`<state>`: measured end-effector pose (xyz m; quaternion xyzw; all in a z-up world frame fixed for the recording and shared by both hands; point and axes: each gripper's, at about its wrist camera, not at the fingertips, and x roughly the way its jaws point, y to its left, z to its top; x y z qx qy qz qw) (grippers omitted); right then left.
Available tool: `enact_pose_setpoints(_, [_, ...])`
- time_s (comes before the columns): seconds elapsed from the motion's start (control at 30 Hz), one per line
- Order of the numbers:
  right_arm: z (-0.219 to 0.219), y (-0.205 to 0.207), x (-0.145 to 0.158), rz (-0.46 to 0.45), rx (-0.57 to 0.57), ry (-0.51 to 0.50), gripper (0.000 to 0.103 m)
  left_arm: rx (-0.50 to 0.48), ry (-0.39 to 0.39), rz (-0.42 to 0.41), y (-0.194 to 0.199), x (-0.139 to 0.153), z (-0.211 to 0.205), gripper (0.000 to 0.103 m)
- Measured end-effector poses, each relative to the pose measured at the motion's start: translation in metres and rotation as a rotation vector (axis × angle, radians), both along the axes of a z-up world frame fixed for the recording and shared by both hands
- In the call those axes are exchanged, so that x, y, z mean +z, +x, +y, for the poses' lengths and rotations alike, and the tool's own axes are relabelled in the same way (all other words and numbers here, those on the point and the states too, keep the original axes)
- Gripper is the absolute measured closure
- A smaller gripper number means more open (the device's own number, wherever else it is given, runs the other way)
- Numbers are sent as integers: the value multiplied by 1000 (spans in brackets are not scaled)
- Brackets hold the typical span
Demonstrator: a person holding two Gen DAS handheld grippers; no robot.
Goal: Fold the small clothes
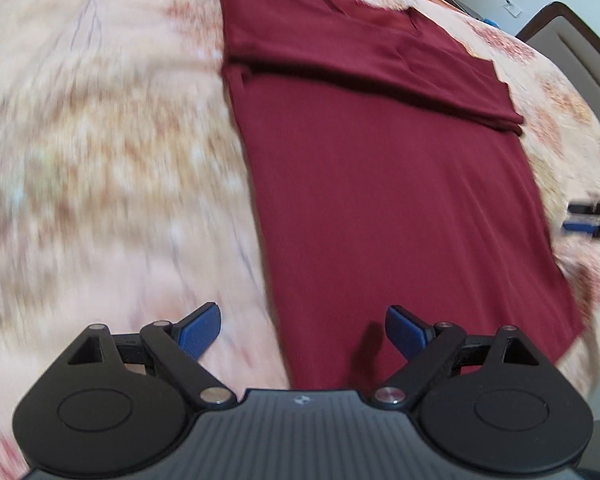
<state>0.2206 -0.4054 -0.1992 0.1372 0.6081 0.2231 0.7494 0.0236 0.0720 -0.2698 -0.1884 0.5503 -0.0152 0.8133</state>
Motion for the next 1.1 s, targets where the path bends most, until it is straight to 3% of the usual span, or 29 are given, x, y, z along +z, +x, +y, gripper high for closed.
enact_pose_setpoints(0.13, [-30, -57, -9, 88, -53, 47, 32, 20, -88, 19, -33, -1, -10, 10])
enact_pose_setpoints(0.27, [-39, -87, -21, 172, -50, 53, 37, 59, -136, 42, -48, -6, -13, 11])
enact_pose_setpoints(0.43, [-44, -101, -30, 249, -92, 109, 62, 84, -201, 52, -56, -8, -11, 15])
enact_pose_setpoints(0.57, [-48, -104, -36, 277, -138, 147, 64, 106, -227, 59, -61, -11, -11, 17])
enact_pose_setpoints(0.77, [-47, -98, -37, 282, -96, 119, 79, 141, -194, 76, -64, -13, -20, 21])
enact_pose_setpoints(0.83, [-46, -97, -37, 285, -80, 116, 85, 149, -202, 80, -64, -13, -19, 32])
enact_pose_setpoints(0.93, [-44, -95, -36, 284, -64, 119, 90, 134, -163, 94, -65, -11, -23, 68])
enact_pose_setpoints(0.97, [-42, -95, -36, 282, -59, 121, 90, 131, -160, 96, -65, -10, -23, 76])
enact_pose_setpoints(1.1, [-35, -95, -31, 262, -26, 108, 94, 123, -151, 82, -71, -3, -23, 90])
